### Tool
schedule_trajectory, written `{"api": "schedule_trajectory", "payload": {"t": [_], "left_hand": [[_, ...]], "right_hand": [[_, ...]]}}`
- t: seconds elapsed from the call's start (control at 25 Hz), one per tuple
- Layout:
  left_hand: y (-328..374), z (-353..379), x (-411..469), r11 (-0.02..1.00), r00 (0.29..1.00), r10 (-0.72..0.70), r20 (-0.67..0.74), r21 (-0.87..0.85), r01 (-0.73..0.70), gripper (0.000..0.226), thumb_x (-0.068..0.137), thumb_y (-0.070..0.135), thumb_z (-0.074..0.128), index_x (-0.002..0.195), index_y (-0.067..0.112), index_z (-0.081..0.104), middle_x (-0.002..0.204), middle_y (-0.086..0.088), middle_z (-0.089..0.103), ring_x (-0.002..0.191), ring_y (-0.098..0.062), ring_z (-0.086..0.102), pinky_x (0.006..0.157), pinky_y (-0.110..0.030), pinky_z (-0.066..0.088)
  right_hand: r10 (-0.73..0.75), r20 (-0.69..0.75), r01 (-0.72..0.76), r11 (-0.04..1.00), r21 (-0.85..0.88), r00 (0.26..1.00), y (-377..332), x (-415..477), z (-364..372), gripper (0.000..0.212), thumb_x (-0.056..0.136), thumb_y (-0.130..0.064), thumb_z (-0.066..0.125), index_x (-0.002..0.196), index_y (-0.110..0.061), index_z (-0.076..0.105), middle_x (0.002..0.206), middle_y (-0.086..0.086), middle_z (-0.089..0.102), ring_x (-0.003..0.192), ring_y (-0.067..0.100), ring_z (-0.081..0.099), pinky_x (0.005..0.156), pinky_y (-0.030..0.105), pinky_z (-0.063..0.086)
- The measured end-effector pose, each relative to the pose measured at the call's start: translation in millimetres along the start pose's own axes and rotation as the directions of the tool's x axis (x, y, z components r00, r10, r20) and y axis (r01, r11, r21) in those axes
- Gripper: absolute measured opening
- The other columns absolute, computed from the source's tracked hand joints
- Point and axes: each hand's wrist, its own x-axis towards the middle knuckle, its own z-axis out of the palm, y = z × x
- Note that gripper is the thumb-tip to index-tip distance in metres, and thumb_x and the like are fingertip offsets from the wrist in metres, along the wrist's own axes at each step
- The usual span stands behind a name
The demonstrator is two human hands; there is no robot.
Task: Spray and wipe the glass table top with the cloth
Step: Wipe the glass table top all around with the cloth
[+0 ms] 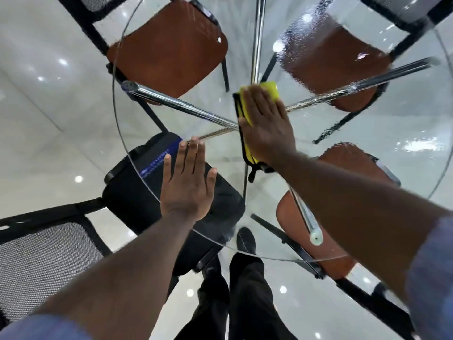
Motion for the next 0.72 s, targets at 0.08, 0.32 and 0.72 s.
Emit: {"api": "schedule_trajectory", "payload": {"t": [0.08, 0.32, 0.72], "left_hand": [[1, -1, -1, 1.0, 1.0, 0.0, 0.004, -0.002, 0.0, 0.067, 0.108, 0.054, 0.0, 0.162, 0.021, -0.023, 0.171, 0.005, -0.027, 0.158, -0.016, -0.022, 0.13, -0.053, -0.001], [2, -2, -2, 1.0, 1.0, -0.005, -0.01, -0.011, 0.005, 0.068, 0.109, 0.053, 0.004, 0.163, 0.02, -0.019, 0.172, 0.003, -0.024, 0.159, -0.018, -0.019, 0.129, -0.054, 0.001], [1, 2, -1, 1.0, 0.999, 0.026, -0.031, -0.014, -0.026, 0.068, 0.109, 0.056, 0.006, 0.166, 0.021, -0.008, 0.173, 0.005, -0.016, 0.16, -0.017, -0.015, 0.13, -0.051, -0.003]], "right_hand": [[0.247, 0.042, -0.249, 0.967, 0.052, 0.968, 24, -54, -16, 0.067, 0.112, -0.051, 0.026, 0.172, -0.033, 0.005, 0.181, -0.007, 0.004, 0.167, 0.013, 0.001, 0.135, 0.048, 0.011], [0.206, 0.098, -0.203, 0.979, -0.031, 0.974, -13, -164, -10, 0.067, 0.114, -0.047, 0.024, 0.173, -0.024, 0.001, 0.181, 0.0, -0.006, 0.167, 0.018, -0.009, 0.135, 0.051, 0.006], [0.226, 0.02, -0.225, 0.974, -0.028, 0.974, 95, -90, -31, 0.065, 0.112, -0.051, 0.023, 0.172, -0.032, 0.009, 0.181, -0.004, 0.009, 0.167, 0.017, 0.007, 0.134, 0.049, 0.014]]}}
